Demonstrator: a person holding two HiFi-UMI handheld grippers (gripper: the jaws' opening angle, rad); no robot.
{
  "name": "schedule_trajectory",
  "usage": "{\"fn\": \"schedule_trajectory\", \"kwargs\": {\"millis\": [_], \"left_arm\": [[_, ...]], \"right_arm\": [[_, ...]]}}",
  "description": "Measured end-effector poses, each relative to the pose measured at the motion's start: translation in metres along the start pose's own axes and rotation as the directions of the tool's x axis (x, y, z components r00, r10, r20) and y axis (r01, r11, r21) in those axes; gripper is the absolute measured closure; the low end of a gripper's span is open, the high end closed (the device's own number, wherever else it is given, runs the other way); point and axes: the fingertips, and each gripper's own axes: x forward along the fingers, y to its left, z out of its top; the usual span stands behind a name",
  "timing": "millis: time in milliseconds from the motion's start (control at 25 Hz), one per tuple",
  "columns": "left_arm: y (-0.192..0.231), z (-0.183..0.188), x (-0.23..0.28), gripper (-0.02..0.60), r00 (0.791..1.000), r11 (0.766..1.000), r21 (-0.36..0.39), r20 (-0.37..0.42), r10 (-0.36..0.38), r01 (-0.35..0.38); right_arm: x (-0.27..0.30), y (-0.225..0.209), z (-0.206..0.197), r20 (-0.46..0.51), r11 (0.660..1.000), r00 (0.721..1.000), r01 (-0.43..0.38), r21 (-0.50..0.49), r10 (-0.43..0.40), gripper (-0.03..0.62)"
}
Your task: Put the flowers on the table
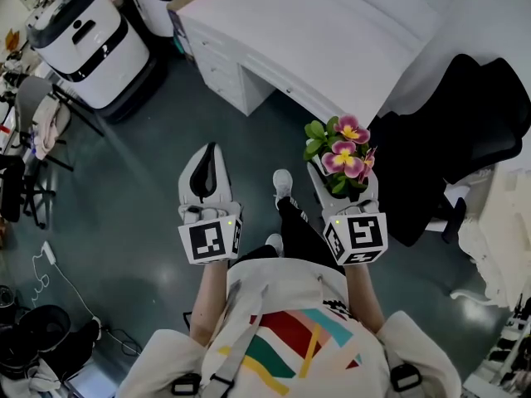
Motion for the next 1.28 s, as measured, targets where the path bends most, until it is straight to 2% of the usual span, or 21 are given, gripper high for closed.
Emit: {"fn": "schedule_trajectory", "kwargs": {"millis": [280, 640, 1000, 1160, 1280], "left_arm": [[0.002, -0.013, 0.039, 0.578, 1.000, 1.000, -0.003, -0.001, -0.011, 0.011], [0.012, -0.018, 0.125, 0.578, 1.000, 0.999, 0.042, 0.004, -0.012, 0.012], [0.034, -0.043, 0.260, 0.578, 0.999, 0.999, 0.043, -0.043, -0.008, 0.010], [0.028, -0.047, 0.327, 0.578, 0.998, 0.997, 0.043, -0.041, -0.055, 0.057], [0.012, -0.041, 0.379, 0.578, 0.993, 0.992, 0.057, -0.014, -0.115, 0.116]], "right_arm": [[0.045, -0.017, -0.007, 0.012, 1.000, 1.000, -0.015, 0.021, 0.014, 0.270], [0.135, -0.049, 0.003, 0.026, 0.998, 0.998, -0.052, 0.031, 0.051, 0.270], [0.258, -0.107, 0.027, 0.006, 0.999, 0.999, -0.051, 0.002, 0.051, 0.270], [0.298, -0.132, 0.036, 0.004, 0.998, 0.999, -0.031, -0.062, 0.032, 0.270], [0.323, -0.160, 0.047, 0.018, 0.997, 1.000, 0.011, -0.070, -0.010, 0.270]]}}
